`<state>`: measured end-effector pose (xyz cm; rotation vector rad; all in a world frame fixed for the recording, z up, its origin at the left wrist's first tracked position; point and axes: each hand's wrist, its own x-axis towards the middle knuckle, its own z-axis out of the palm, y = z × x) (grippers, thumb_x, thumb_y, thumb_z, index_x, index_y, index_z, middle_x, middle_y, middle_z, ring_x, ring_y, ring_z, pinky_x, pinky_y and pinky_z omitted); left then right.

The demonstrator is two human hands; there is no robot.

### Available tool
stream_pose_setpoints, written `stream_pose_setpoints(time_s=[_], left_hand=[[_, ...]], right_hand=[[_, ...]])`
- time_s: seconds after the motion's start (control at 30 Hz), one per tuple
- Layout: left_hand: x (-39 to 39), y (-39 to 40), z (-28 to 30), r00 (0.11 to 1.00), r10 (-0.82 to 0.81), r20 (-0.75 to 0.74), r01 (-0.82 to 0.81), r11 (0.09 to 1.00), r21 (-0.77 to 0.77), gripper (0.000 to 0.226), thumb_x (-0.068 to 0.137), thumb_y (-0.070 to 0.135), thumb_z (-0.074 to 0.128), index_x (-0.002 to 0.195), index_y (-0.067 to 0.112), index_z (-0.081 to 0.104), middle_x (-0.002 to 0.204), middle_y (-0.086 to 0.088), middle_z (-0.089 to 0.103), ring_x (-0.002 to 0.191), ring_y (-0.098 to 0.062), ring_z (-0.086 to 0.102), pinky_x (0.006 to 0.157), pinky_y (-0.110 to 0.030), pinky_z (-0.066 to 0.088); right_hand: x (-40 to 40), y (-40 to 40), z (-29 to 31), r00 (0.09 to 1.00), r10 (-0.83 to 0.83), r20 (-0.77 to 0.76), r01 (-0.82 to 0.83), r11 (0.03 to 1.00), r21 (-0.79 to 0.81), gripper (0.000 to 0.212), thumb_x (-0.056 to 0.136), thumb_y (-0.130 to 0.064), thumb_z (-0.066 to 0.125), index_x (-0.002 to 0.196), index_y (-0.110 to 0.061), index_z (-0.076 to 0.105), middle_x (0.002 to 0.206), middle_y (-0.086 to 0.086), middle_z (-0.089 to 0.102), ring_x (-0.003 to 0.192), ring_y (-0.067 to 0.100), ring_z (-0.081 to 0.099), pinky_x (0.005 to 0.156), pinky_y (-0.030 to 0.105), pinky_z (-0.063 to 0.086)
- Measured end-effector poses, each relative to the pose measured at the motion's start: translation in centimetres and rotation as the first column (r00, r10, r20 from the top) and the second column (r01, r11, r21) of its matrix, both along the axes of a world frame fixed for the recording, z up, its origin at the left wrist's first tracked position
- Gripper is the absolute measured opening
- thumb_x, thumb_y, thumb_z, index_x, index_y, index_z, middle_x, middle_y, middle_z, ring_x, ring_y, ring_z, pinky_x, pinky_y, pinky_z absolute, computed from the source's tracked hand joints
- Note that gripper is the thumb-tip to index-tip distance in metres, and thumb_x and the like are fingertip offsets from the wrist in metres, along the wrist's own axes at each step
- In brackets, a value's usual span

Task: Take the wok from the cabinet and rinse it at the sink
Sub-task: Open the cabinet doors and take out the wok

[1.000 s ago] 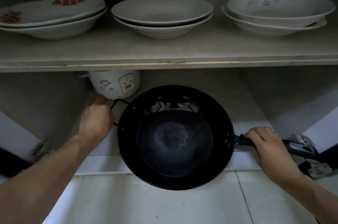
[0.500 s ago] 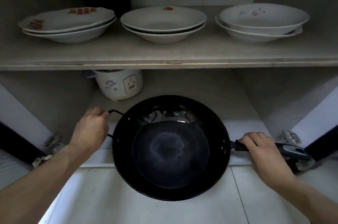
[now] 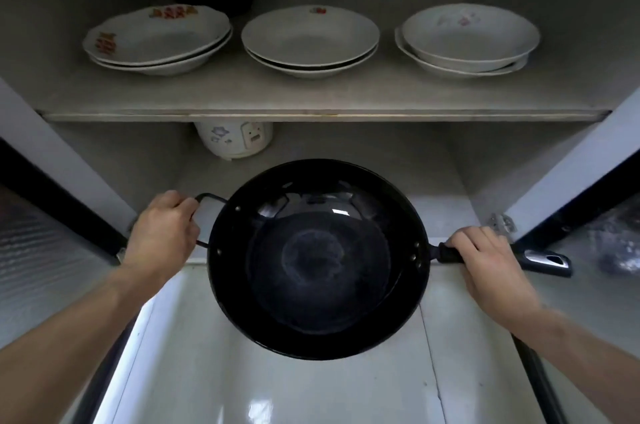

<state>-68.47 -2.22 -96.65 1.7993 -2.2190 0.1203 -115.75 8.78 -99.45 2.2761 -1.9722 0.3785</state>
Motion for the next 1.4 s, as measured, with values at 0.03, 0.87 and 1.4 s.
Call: stream_pose_setpoints(time_s=[0.03, 0.87, 1.4], left_hand=[[0.2, 1.0, 1.0, 1.000, 0.009, -0.013, -0.009, 1.000, 0.008, 0.015, 0.073, -0.002, 0.065, 0.089, 0.000, 0.066, 0.083, -0.018, 0.055, 0.075, -0.040, 0.056, 0.057, -0.044, 0.050], [-0.1, 19.0, 38.1, 0.996, 0.066, -0.063, -0.065, 0.998, 0.010, 0.017, 0.076, -0.002, 0.066, 0.093, 0.000, 0.068, 0.095, -0.017, 0.061, 0.091, -0.041, 0.056, 0.070, -0.047, 0.051], [2.1, 26.0, 62.7, 0.995, 0.094, 0.030, -0.088, 0.985, -0.147, 0.018, 0.071, -0.013, 0.069, 0.088, -0.005, 0.071, 0.088, -0.019, 0.064, 0.078, -0.041, 0.060, 0.064, -0.048, 0.052]], right_hand=[[0.3, 0.9, 1.1, 1.000, -0.001, -0.008, 0.001, 1.000, 0.020, 0.056, 0.052, 0.023, 0.065, 0.093, -0.014, 0.054, 0.095, 0.002, 0.054, 0.085, 0.024, 0.045, 0.069, 0.033, 0.028], [-0.2, 15.0, 37.6, 1.000, 0.003, 0.012, -0.004, 0.996, 0.089, 0.061, 0.047, 0.020, 0.072, 0.094, -0.015, 0.054, 0.095, 0.005, 0.054, 0.085, 0.028, 0.045, 0.066, 0.038, 0.036], [3.3, 19.7, 53.4, 0.985, 0.105, 0.136, -0.113, 0.992, 0.058, 0.062, 0.050, 0.025, 0.053, 0.091, -0.020, 0.042, 0.087, -0.003, 0.047, 0.077, 0.020, 0.041, 0.065, 0.034, 0.042]])
